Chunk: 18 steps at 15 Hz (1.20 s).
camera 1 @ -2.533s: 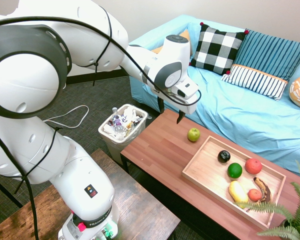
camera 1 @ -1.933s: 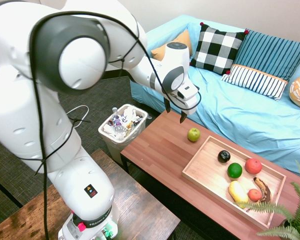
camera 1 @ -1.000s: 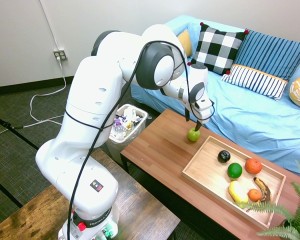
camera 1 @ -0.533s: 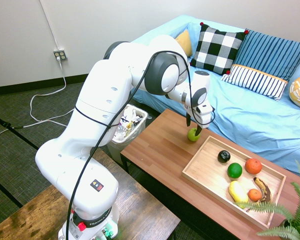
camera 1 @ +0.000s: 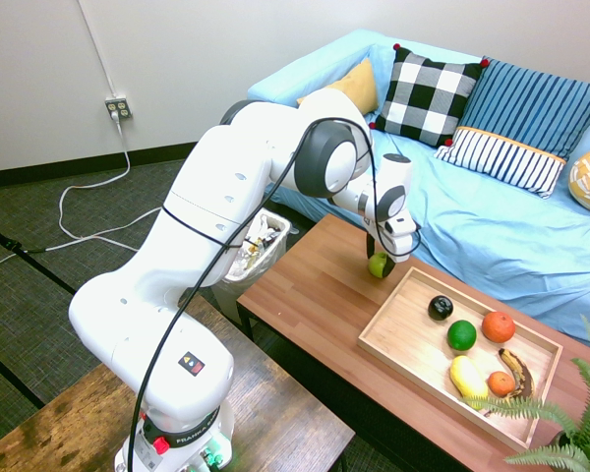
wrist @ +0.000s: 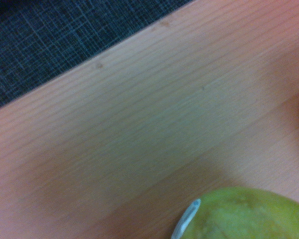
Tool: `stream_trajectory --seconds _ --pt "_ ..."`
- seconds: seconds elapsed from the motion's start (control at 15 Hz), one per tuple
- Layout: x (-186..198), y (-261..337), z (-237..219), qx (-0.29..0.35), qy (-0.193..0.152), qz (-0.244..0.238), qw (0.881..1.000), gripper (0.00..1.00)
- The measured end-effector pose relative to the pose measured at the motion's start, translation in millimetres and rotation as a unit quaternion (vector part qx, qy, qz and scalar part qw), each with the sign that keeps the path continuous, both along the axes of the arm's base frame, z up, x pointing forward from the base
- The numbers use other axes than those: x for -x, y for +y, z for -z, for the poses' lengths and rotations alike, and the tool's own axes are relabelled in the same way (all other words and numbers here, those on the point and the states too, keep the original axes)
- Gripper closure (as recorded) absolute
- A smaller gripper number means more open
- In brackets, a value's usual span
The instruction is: Put the apple in the tray
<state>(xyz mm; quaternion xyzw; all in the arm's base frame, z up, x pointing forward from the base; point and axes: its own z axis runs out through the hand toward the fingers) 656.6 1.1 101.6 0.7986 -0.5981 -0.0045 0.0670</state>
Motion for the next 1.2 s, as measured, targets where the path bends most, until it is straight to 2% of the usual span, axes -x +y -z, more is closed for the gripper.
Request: stream_trajectory --seconds 0.53,0.73,1.0,1.2 --pt "-3.2 -4.0 0.3 -0.007 -0.007 0.017 1.000 1.00" --pt "-2.3 -15.4 -28.5 -0.009 -0.024 0.020 0.999 1.00" --pt "34.6 -74.2 -90.8 -0.005 -0.037 0.041 0.998 1.00" --pt "87.3 -130.2 -95.9 0.005 -0.027 0.068 0.997 1.00"
